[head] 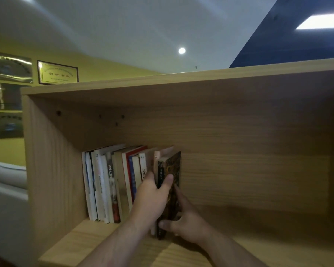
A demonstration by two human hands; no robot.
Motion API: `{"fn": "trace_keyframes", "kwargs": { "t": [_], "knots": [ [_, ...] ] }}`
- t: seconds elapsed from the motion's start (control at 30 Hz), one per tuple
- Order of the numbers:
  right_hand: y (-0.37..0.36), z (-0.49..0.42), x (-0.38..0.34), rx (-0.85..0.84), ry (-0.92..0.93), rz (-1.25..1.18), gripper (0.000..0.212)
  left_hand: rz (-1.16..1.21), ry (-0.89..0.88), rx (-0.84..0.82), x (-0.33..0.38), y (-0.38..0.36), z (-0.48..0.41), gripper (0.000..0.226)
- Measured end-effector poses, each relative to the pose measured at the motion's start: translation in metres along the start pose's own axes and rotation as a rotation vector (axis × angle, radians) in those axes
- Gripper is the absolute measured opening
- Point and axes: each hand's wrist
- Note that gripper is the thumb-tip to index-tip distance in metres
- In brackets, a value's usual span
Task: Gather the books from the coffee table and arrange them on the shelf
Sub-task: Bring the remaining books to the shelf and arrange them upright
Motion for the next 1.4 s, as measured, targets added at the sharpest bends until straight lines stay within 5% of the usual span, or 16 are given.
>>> {"fn": "trace_keyframes", "kwargs": {
  "t": [0.1,0.17,0.27,0.43,0.8,1.0,1.13,1.4],
  "knots": [
    [-0.003,0.0,-0.005,0.022,0.025,0.0,0.115,-0.463,-0.131,0.028,-0.009,0.03,0.009,0.017],
    [-0.005,0.0,-0.009,0.013,0.025,0.023,0.109,-0.558,-0.18,0.1,-0.031,0.046,0.012,0.024],
    [-0.011,-0.001,-0.019,0.008,0.02,0.151,0.114,-0.548,-0.12,0.051,-0.072,0.052,0.017,0.047],
    [-0.026,-0.017,-0.022,-0.021,-0.058,0.296,0.14,-0.508,-0.18,0.08,-0.092,0.051,0.014,0.05],
    [-0.024,-0.033,-0.002,0.05,-0.067,0.254,0.135,-0.464,-0.189,0.067,-0.09,0.05,0.016,0.061],
    [-0.021,-0.036,-0.002,0.066,-0.1,0.278,0.139,-0.451,-0.123,0.015,-0.03,0.076,-0.012,0.081],
    [-0.019,-0.037,-0.001,0.059,-0.129,0.288,0.138,-0.543,-0.002,-0.09,-0.004,0.082,-0.023,0.07],
    [-0.017,-0.035,-0.001,0.049,-0.116,0.287,0.136,-0.585,-0.06,0.143,-0.001,0.068,-0.021,0.054]
  ]
}}
Point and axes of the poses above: each hand's wrist, its own z-axis away from the middle knuckle, its own y-axis out of the back of the hand, x = y × z, and after that the axes turned 13 degrees about -x, right-handed
